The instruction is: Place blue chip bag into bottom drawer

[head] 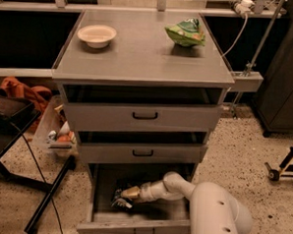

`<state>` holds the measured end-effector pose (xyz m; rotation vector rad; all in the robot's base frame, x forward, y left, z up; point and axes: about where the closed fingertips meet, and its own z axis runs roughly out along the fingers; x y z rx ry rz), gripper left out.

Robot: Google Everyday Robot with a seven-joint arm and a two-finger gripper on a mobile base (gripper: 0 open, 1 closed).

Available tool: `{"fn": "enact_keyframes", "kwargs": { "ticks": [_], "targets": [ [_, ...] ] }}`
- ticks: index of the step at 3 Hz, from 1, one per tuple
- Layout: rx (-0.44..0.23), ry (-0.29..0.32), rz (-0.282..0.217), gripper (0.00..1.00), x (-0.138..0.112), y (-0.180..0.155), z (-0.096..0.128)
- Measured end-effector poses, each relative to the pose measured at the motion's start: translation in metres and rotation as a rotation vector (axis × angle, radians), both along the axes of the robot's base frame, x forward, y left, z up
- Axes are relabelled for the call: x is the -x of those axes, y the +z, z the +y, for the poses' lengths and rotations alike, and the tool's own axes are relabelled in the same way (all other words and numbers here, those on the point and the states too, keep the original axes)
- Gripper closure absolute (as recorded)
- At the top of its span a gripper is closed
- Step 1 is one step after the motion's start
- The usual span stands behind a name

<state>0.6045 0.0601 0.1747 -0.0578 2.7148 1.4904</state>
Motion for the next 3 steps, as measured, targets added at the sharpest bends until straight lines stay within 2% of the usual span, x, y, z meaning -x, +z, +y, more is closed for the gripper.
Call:
{"fn": "enact_keyframes", "kwargs": {
  "ticks": [1, 2, 3],
  "targets": [
    [0.0, -0.003, -0.001, 0.0, 0.0, 0.001, -0.003],
    [0.0, -0.003, -0.001, 0.0, 0.0, 0.001, -0.003],
    [0.022, -0.029, -0.02, 0.0, -0.003, 0.016, -0.018]
  ]
}}
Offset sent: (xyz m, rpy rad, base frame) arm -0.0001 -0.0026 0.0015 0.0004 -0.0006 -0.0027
